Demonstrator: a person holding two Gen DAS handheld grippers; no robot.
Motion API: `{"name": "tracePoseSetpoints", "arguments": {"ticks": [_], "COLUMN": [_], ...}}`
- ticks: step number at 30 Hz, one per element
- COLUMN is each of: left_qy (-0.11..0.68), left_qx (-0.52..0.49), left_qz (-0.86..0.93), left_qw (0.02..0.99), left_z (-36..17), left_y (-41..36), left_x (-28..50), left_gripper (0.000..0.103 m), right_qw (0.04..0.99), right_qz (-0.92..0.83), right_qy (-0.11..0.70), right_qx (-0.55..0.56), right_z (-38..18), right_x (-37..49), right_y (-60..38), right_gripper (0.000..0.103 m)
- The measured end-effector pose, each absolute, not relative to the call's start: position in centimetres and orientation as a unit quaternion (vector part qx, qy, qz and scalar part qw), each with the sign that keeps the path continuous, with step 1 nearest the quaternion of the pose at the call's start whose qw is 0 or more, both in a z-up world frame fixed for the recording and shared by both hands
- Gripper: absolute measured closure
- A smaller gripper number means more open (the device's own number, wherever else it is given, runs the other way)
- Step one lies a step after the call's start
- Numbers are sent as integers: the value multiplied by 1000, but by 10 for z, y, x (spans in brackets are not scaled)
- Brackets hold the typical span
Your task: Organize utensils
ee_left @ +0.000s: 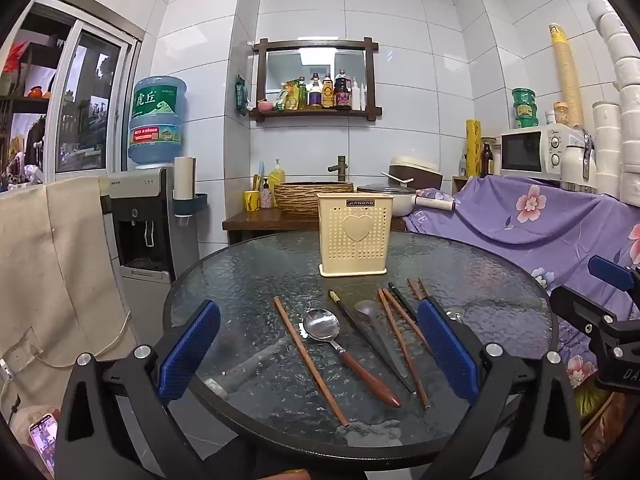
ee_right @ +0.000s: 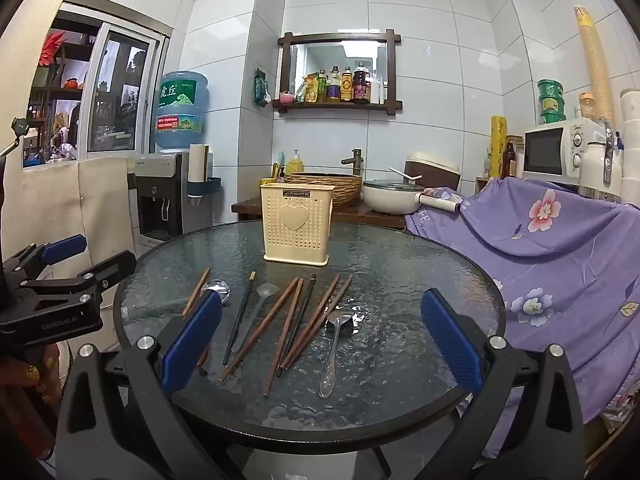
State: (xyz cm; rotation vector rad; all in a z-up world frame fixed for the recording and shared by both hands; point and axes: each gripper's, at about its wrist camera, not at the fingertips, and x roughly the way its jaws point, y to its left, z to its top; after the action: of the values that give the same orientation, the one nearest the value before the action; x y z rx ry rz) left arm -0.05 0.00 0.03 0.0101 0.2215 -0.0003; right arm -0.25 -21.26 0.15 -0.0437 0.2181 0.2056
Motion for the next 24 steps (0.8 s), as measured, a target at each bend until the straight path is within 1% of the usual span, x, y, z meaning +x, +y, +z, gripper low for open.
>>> {"name": "tracePoseSetpoints", "arguments": {"ticks": [24], "left_qy": [113], "left_qx": [6], "left_qz": [1], "left_qw": [994], "left_z": [1], "left_y": [1], "left_x": [-3], "left_gripper": [6], "right_qw": [988], "right_qz": [98], "right_qy": [117], "right_qx": [-15], "right_z": [2], "right_x": [3], "right_y": [-214], "right_gripper": [5]}}
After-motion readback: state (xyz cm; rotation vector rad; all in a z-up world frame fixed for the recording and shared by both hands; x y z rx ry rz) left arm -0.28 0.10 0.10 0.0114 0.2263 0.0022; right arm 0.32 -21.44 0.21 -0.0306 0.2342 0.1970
